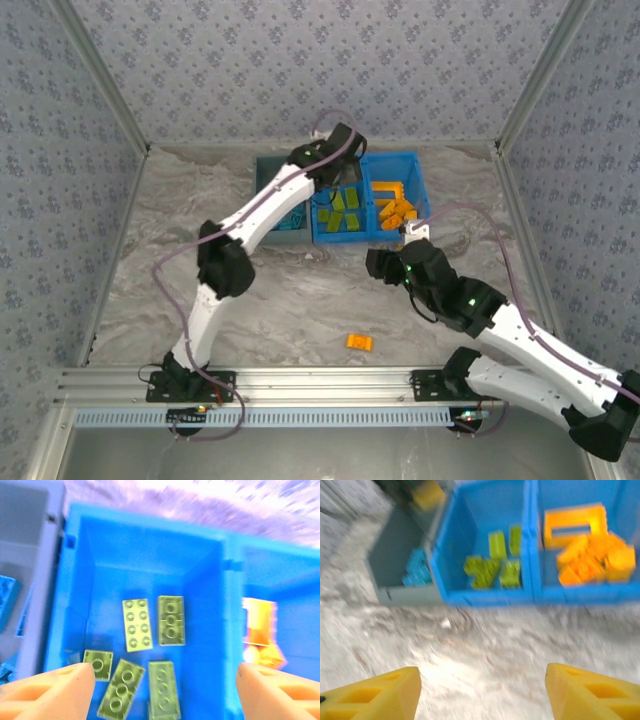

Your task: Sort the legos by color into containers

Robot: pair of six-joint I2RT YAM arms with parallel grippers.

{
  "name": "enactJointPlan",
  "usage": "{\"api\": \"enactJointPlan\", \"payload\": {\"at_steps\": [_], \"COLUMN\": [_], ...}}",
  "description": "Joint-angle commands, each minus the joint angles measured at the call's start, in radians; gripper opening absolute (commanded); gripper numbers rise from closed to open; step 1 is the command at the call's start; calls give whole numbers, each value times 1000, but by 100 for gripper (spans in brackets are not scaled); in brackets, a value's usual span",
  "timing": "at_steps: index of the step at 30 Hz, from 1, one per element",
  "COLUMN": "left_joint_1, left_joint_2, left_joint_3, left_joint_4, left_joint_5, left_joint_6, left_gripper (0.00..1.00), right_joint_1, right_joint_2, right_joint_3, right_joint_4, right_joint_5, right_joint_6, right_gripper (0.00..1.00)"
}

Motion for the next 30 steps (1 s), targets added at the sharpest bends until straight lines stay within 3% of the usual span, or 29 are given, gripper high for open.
{"api": "enactJointPlan", "payload": {"at_steps": [1, 4, 7, 14, 22, 27, 30], "left_joint_1": [-49, -92, -132, -206, -294, -295, -295], "left_joint_2": [-266, -475, -691, -1119, -1494, -1698, -1737], "left_joint_3": [-138, -375, -660, -1196, -1484, -1602, -1636], "left_joint_4": [59, 144, 246, 330, 198, 159, 186], "left_joint_5": [-22, 57, 168, 365, 404, 365, 360], "left_joint_6": [5, 112, 165, 85, -131, -222, -243], "left_gripper": [76, 77, 80, 84, 89, 91, 92], "right_joint_1": [84, 230, 335, 436, 440, 394, 350], "right_joint_2": [18, 59, 123, 401, 605, 670, 679], "right_joint_3": [31, 14, 12, 49, 70, 70, 57], "right_joint_4": [-296, -334, -334, -400, -297, -323, -308], "right_joint_5": [65, 87, 29, -133, -248, -225, -213], "right_joint_6": [212, 261, 166, 101, 38, 53, 52], "right_gripper": [67, 66, 68, 75, 83, 83, 80]}}
